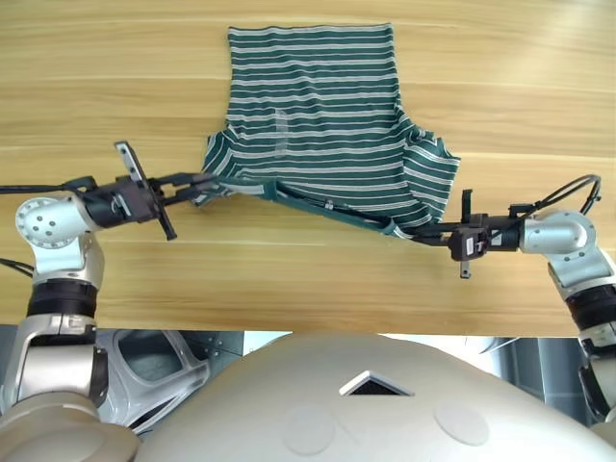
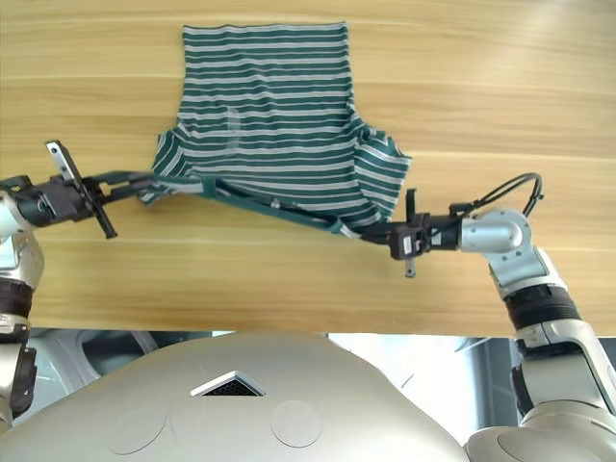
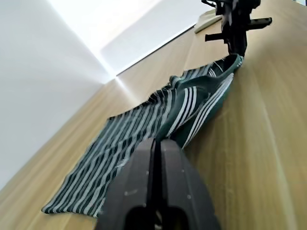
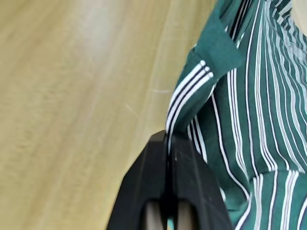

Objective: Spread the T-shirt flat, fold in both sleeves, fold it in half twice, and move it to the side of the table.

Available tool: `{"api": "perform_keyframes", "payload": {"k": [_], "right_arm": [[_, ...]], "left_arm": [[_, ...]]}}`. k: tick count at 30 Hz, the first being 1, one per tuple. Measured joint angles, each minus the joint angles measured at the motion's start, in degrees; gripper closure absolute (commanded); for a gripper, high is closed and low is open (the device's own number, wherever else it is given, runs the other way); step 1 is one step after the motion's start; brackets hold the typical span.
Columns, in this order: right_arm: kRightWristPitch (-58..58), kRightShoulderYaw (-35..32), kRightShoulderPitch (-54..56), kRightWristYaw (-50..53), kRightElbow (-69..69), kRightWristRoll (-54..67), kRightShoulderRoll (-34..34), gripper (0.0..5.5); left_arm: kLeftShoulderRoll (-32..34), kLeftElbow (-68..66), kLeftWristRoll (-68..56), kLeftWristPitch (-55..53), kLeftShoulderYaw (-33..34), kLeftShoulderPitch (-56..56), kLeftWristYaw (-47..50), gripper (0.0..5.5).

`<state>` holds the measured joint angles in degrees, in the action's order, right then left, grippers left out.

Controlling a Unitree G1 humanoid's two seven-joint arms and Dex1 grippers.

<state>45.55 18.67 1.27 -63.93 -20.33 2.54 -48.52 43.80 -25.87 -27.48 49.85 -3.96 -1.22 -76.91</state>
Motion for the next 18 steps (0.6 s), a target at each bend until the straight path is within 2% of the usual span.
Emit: {"api": "perform_keyframes", "payload": {"k": [5, 12, 18], "right_arm": [[-1.8, 0.2, -4.0, -2.2, 4.7, 2.6, -2.8, 5.50], [-3.5, -0.4, -7.4, -0.9, 8.9, 2.0, -4.4, 5.50], [-7.0, -0.2, -8.8, -1.7, 11.8, 3.3, -5.0, 4.46]], "left_arm": [[1.7, 2.1, 7.7, 1.3, -1.6, 4.8, -0.4, 5.49], [2.3, 6.6, 10.5, 1.2, -4.7, 10.1, -0.1, 4.35], [4.3, 6.5, 12.3, -0.2, -5.2, 10.5, -0.1, 3.47]]}}
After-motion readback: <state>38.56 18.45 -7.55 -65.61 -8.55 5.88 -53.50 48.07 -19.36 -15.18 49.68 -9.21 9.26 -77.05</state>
